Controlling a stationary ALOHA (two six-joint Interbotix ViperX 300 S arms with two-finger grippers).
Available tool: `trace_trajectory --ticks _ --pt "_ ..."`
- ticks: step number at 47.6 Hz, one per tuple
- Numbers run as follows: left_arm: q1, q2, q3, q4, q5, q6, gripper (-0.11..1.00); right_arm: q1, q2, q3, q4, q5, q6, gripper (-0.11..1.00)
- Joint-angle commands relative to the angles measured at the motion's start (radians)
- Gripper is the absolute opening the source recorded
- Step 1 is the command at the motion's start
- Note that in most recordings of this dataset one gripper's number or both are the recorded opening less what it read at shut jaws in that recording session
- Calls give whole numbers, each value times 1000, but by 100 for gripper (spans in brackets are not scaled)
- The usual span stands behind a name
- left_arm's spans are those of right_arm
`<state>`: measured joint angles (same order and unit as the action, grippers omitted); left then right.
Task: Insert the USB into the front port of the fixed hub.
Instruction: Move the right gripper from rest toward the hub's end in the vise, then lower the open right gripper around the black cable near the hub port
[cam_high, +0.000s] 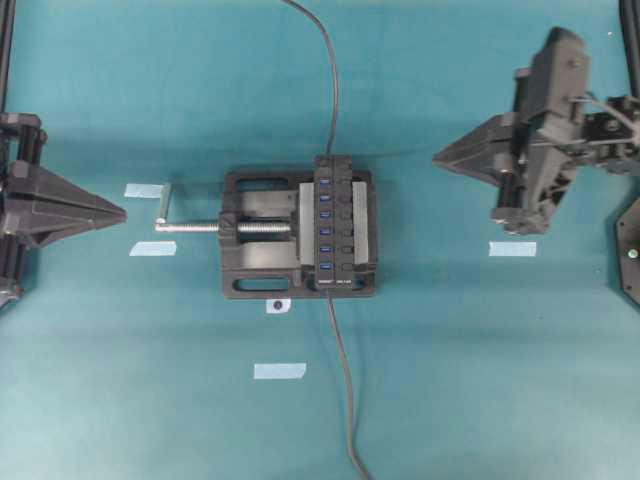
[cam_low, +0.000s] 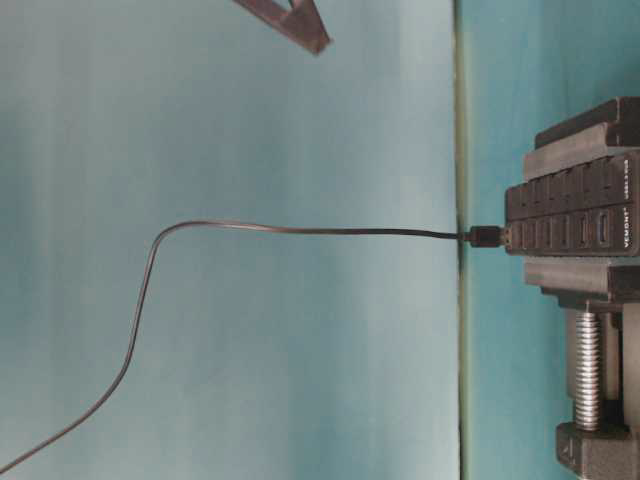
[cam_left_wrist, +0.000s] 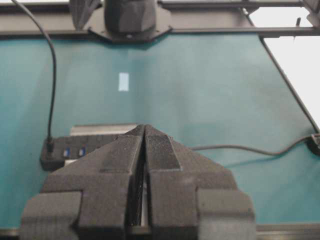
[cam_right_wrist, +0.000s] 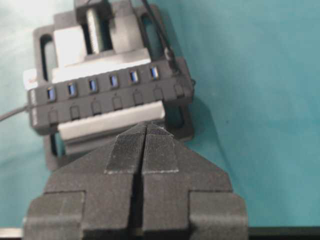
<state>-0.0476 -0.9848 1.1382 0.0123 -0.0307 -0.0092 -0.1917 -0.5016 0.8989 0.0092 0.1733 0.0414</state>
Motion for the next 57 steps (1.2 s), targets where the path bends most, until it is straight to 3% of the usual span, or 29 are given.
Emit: trace_trajectory --ticks 1,30,57 --pt "-5 5 -20 3 -6 -2 0 -12 32 -38 -2 -35 -15 -6" --pt "-5 -3 -12 2 -8 -5 0 -55 324 -146 -2 -172 -52 -6" --pt "-5 -6 -8 2 -9 -5 0 -54 445 -218 -2 -175 -52 -6"
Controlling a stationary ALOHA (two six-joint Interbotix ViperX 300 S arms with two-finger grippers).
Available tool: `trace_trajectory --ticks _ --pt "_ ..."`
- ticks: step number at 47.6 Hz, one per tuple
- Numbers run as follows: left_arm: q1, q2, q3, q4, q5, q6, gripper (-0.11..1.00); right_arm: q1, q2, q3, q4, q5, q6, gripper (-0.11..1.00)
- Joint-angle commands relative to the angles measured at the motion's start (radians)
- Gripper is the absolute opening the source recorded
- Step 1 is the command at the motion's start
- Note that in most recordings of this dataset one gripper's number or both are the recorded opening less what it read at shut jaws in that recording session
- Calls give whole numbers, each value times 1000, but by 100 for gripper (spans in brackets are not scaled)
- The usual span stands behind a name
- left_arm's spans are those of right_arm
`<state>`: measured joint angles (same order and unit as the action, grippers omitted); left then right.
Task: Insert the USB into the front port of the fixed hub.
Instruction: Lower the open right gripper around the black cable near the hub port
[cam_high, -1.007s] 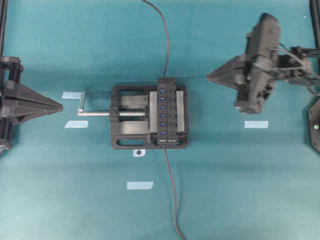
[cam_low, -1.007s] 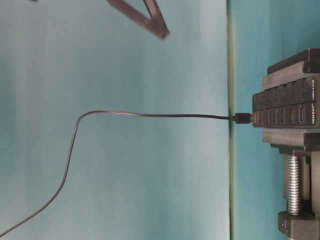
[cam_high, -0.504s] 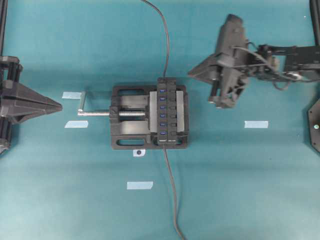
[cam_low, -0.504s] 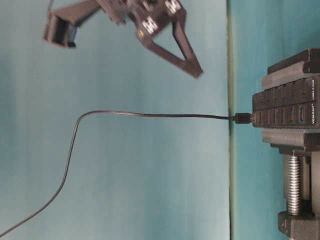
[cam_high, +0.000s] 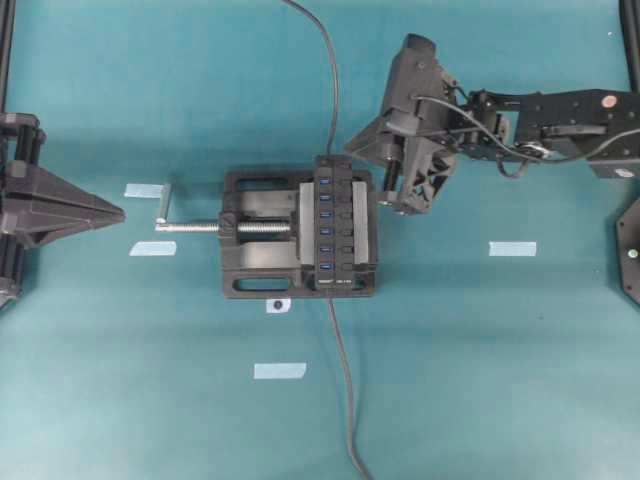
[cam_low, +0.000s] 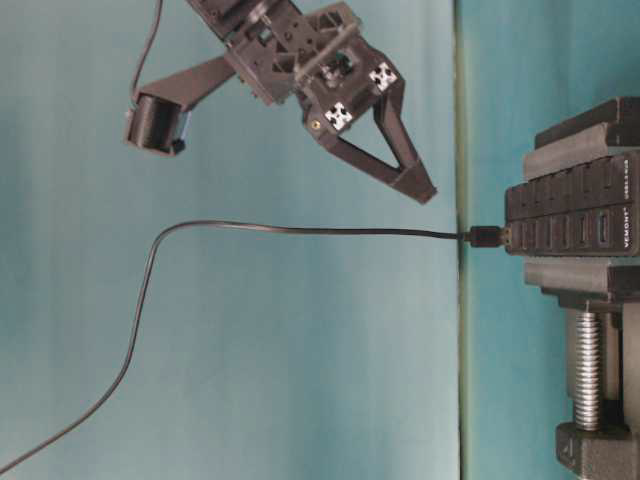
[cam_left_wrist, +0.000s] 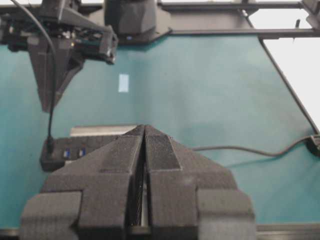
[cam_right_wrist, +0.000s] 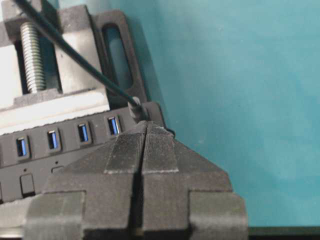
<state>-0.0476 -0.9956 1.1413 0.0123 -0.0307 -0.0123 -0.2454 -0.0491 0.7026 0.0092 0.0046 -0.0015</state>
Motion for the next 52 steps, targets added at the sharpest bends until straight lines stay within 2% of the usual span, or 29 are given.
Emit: trace_trajectory --ticks 1,22,34,40,48,52 --pt "-5 5 -11 2 -8 -3 0 0 -6 -21 0 -6 -9 -6" --pt "-5 2 -5 2 -9 -11 0 5 9 -23 3 0 -3 -6" --pt "-5 -20 6 2 -11 -25 0 11 15 -48 3 46 -6 2" --pt "-5 -31 18 3 -11 -25 0 15 31 -55 3 38 -6 23" --pt "-5 -32 23 2 -11 -26 0 29 58 -78 3 35 -5 70" --pt "-5 -32 23 2 -9 -26 0 32 69 -84 3 34 -6 89"
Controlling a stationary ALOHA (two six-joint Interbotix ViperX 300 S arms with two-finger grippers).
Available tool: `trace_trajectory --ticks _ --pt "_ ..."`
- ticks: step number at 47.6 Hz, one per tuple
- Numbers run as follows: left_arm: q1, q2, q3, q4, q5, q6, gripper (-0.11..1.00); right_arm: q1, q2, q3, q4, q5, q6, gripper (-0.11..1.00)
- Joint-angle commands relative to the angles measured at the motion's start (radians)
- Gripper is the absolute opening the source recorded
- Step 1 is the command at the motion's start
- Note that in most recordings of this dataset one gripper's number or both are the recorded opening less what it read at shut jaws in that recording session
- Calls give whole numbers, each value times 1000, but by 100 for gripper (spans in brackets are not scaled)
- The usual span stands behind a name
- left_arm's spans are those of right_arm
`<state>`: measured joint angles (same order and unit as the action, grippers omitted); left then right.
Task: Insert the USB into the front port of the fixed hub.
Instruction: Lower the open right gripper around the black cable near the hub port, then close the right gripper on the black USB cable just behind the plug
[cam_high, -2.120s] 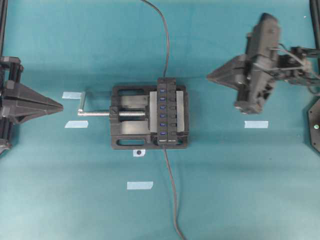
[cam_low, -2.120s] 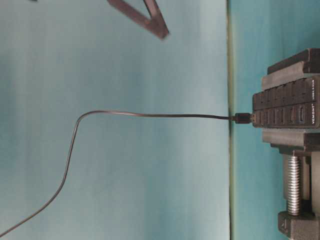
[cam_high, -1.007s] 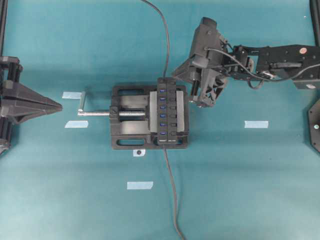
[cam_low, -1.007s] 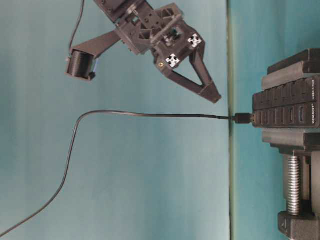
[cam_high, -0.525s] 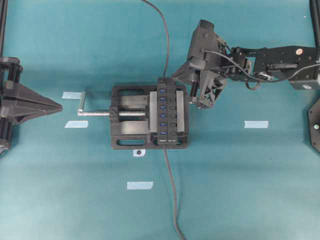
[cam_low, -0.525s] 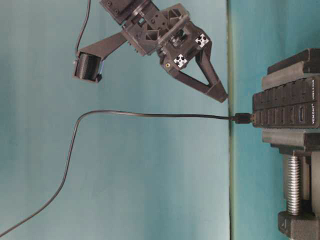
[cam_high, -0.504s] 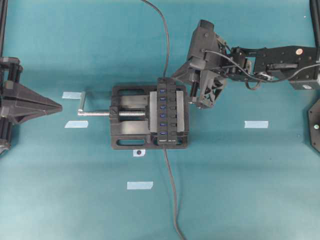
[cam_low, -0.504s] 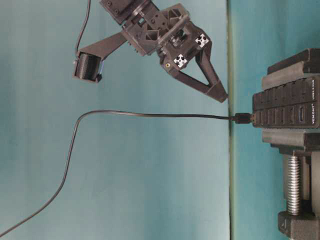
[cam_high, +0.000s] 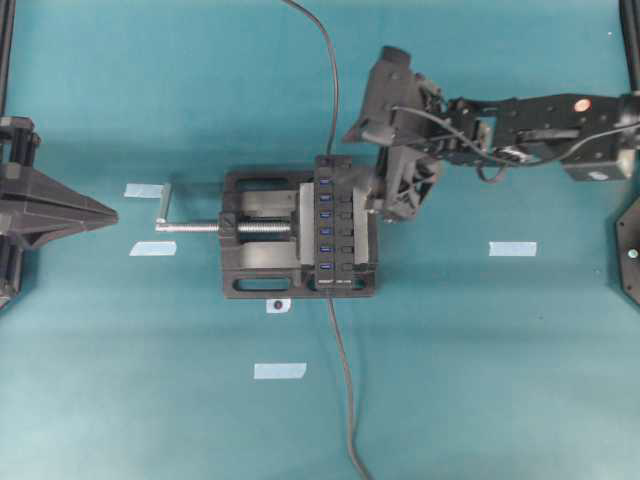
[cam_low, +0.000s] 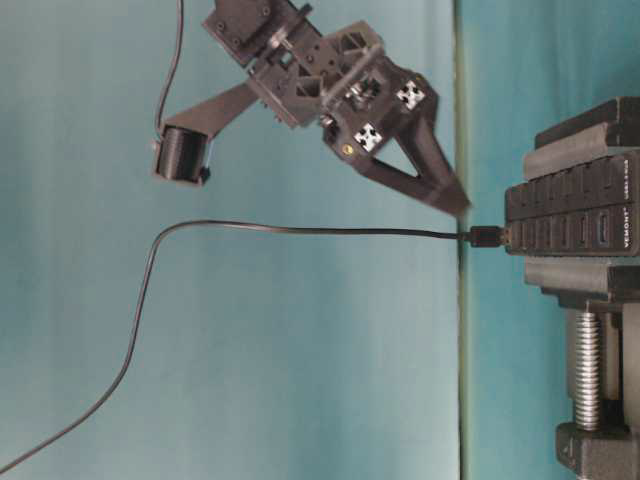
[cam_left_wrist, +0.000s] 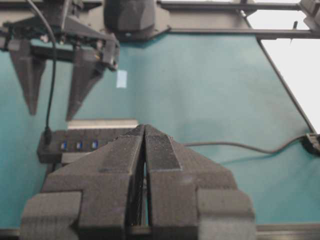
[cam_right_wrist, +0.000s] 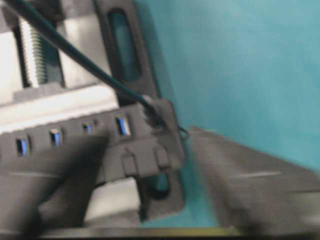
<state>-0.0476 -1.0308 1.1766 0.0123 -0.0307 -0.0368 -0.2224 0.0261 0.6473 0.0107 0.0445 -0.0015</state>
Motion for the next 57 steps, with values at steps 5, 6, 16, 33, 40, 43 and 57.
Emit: trace_trajectory --ticks 5,6,16,33,40,43,57 --pt "-5 3 -11 2 -5 0 0 12 -2 -35 2 -12 -8 85" --pt "-3 3 -11 3 -5 -2 0 12 0 -37 2 -14 -8 84" --pt "-3 3 -11 2 -5 0 0 9 6 -43 0 -23 -12 82" --pt "8 2 -9 2 -5 0 0 -2 37 -60 -2 -64 -12 81" --pt "8 3 -9 3 -2 0 0 -2 48 -67 -2 -61 -14 80" --pt "8 3 -9 2 -2 0 0 -2 48 -69 -2 -60 -14 80" --pt "8 2 -9 2 -2 0 0 0 48 -69 -2 -34 -15 68"
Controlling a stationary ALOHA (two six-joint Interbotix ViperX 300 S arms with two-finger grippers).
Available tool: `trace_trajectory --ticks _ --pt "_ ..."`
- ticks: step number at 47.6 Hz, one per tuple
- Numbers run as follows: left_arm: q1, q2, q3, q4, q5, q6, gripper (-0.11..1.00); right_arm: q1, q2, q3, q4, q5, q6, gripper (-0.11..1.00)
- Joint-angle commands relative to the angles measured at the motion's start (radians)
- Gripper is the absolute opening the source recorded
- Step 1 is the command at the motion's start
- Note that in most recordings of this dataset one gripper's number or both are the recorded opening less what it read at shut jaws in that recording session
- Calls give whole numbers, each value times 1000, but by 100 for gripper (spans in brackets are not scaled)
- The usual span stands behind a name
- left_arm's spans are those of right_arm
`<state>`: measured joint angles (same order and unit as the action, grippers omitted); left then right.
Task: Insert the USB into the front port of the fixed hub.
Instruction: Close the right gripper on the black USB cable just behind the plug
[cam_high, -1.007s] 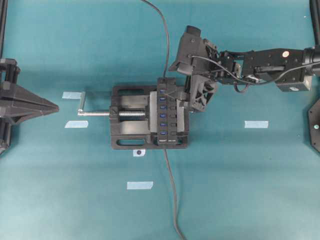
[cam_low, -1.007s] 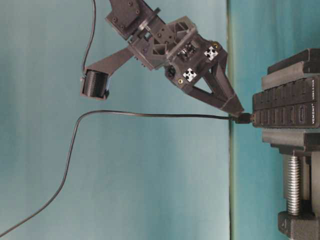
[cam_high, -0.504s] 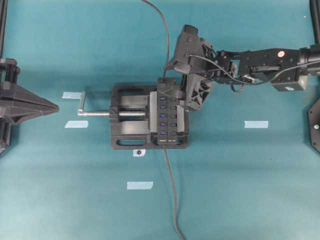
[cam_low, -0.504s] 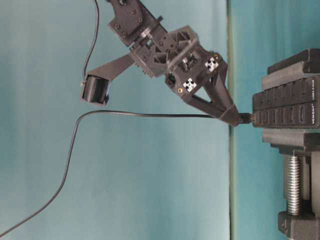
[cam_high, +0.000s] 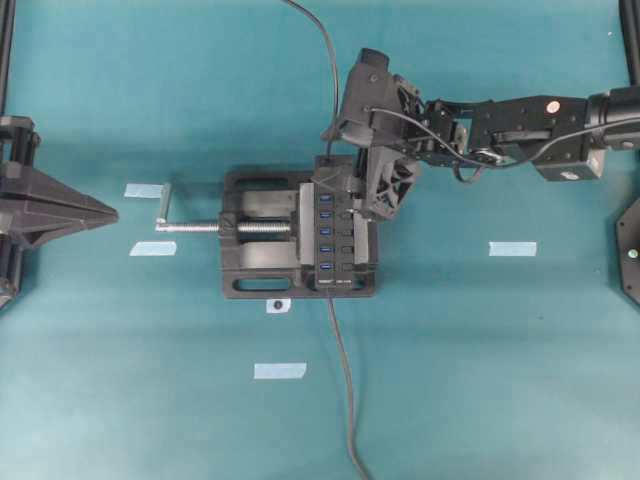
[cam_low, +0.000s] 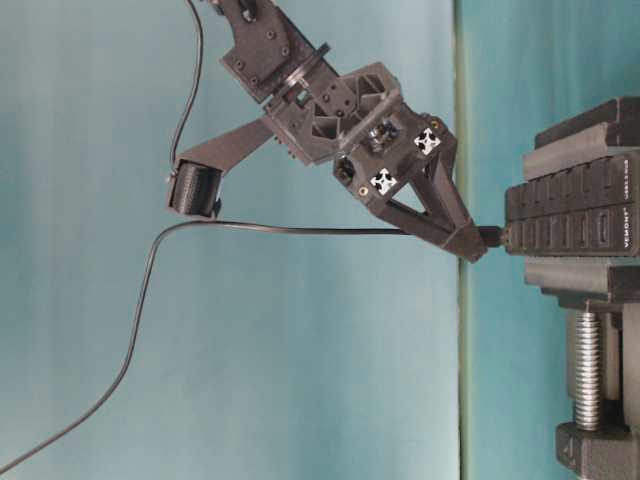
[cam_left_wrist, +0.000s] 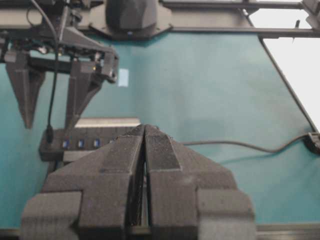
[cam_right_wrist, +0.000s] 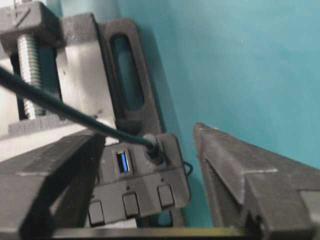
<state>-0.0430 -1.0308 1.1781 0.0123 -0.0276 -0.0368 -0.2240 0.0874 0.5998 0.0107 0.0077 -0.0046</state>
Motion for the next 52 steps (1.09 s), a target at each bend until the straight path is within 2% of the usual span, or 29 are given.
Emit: trace_trajectory --ticks 1,9,18,25,29,36,52 --pt "3 2 -11 2 -5 0 0 2 -14 -21 -2 5 -15 68" --pt "3 2 -11 2 -5 -2 0 0 -14 -23 -2 6 -44 57" --pt "3 3 -11 2 -8 0 0 0 -11 -34 -2 11 -54 36" --pt "3 2 -11 2 -9 -2 0 2 -3 -44 -2 31 -54 15" --pt "3 0 -11 2 -9 -3 0 2 0 -49 -2 46 -54 8" --pt "3 -5 -11 2 -9 -3 0 2 -2 -54 -3 60 -54 4" --pt "5 -9 -8 2 -8 -2 0 3 -3 -60 -3 75 -52 4"
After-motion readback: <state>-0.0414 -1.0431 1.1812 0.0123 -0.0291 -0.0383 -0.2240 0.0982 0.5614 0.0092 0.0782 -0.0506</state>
